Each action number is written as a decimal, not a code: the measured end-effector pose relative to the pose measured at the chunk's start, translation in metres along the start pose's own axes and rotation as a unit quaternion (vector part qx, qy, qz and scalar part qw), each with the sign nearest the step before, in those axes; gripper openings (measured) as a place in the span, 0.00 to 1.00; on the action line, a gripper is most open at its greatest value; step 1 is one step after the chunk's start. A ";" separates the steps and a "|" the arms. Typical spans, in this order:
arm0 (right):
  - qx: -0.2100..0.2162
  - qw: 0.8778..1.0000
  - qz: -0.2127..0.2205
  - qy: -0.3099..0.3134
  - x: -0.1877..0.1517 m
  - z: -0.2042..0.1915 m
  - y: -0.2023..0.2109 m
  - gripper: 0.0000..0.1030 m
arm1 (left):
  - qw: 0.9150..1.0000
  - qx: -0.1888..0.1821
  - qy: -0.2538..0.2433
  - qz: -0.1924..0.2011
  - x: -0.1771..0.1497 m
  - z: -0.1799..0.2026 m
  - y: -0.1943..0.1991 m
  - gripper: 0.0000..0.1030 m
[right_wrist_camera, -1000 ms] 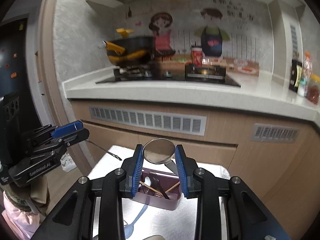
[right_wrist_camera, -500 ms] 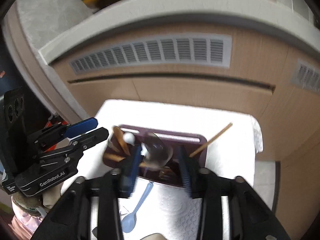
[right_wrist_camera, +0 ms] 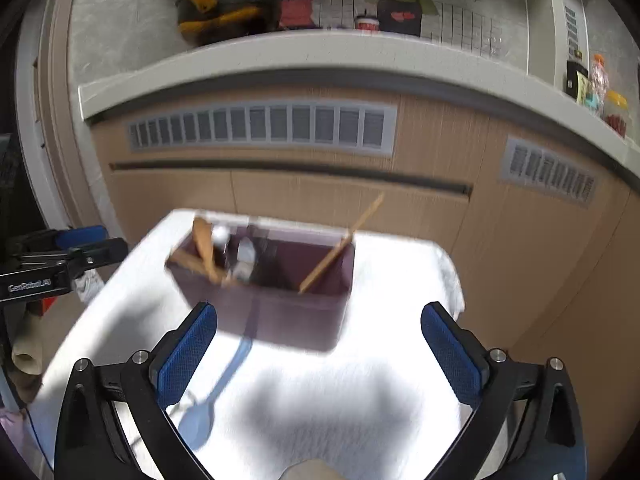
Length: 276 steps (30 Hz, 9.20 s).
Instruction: Organize utensils
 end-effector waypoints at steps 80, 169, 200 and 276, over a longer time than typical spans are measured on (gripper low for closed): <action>0.054 0.977 -0.191 0.081 -0.124 -0.029 -0.090 0.30 | 0.995 0.016 -0.027 -0.099 -0.144 0.007 0.011 0.20; 0.023 0.986 -0.162 0.024 -0.135 -0.024 -0.053 0.09 | 0.996 -0.042 0.021 0.080 -0.059 0.018 0.056 0.23; 0.010 0.990 0.138 0.008 0.151 0.022 0.077 0.09 | 0.967 -0.060 -0.014 0.248 0.167 0.049 0.127 0.24; -0.069 0.992 0.068 -0.078 -0.125 0.004 0.094 1.00 | 0.988 0.105 0.017 0.113 -0.134 0.066 0.094 1.00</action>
Point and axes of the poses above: each gripper's, at about its wrist camera, not at the fingertips, and y roughly against the way its jaws point, z to its right, x to its top, the point moved 9 cm from there along -y, roughly the way its jaws point, and after that the axes turned 8 degrees about -z, right-handed, at the moved point
